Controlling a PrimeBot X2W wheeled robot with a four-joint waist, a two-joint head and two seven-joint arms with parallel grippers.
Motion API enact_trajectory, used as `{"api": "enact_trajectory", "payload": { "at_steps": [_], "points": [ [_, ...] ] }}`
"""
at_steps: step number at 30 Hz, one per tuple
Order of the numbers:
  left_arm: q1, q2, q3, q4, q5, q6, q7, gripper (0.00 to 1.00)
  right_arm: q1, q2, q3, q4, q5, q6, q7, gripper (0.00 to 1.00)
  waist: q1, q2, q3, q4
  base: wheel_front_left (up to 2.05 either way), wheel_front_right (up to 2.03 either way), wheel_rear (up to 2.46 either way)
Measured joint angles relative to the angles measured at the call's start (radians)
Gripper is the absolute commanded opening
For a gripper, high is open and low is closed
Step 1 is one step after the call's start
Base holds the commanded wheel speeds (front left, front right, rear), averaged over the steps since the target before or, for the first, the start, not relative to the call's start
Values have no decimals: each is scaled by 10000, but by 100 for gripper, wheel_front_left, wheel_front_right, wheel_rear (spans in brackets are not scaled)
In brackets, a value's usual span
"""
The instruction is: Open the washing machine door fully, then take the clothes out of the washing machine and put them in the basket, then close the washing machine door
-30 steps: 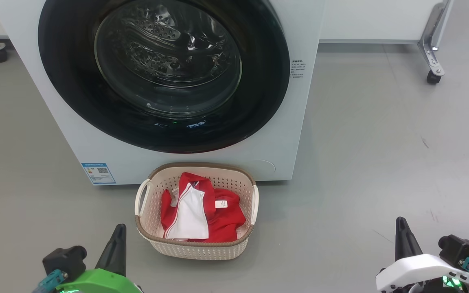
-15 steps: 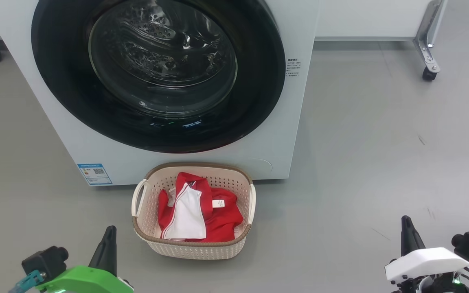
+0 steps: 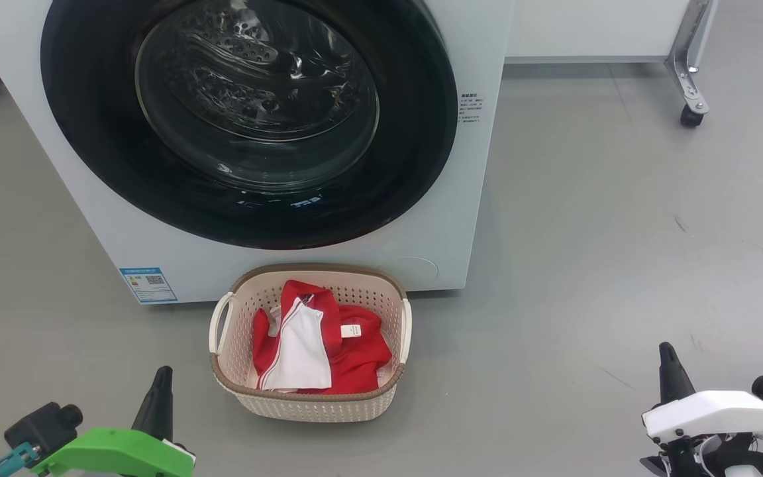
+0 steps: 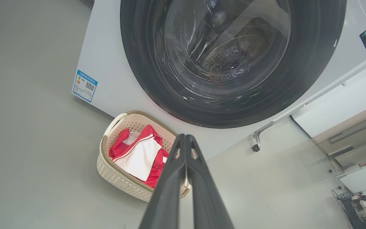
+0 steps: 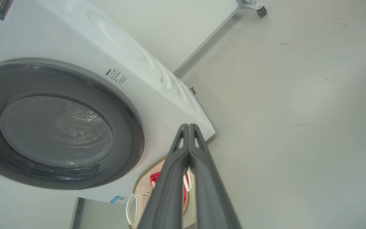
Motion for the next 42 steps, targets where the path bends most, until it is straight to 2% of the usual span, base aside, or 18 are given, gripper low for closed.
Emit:
{"api": "enact_trajectory", "payload": {
  "at_steps": [42],
  "points": [
    [-647, -326, 1567, 773, -5053, -857, 861, 0, -864, 75, -1197, 428, 5346, 836, 1225, 0, 0, 0, 118, -375, 0, 0, 0]
  ]
}}
